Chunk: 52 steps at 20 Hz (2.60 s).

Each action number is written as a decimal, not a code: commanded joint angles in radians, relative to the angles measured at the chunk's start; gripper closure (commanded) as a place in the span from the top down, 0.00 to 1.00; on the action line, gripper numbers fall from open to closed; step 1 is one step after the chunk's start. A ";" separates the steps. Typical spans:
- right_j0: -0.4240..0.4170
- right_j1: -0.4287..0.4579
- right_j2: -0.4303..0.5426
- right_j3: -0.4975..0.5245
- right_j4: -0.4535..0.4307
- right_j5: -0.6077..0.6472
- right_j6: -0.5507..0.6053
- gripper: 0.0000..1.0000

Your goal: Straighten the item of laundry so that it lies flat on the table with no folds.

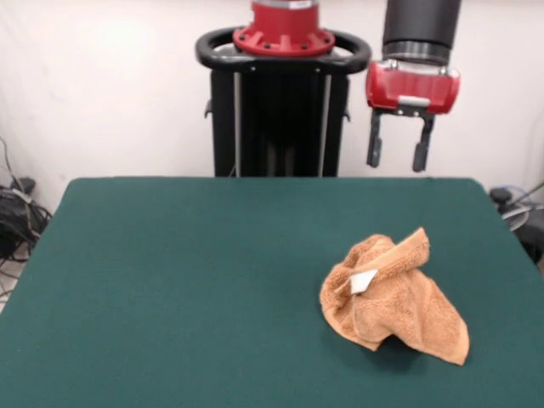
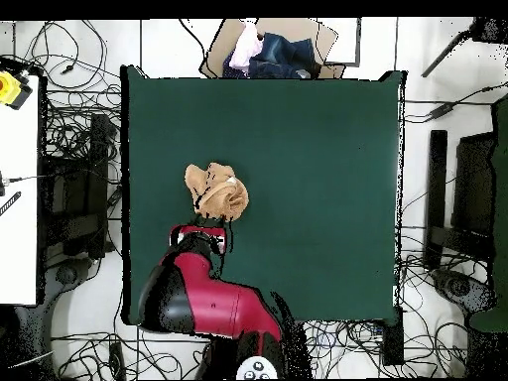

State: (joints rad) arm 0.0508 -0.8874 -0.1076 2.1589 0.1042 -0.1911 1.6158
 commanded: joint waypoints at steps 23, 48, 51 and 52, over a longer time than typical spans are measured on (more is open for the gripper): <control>-0.069 0.361 0.208 0.016 0.137 -0.360 0.733 1.00; 0.023 0.096 0.185 0.070 0.264 -0.162 0.827 1.00; 0.022 0.103 0.186 0.060 0.272 -0.167 0.828 1.00; 0.030 0.110 0.183 0.053 0.282 -0.171 0.828 1.00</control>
State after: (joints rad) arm 0.0711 -0.7678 0.0208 2.1845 0.2978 -0.4718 2.1833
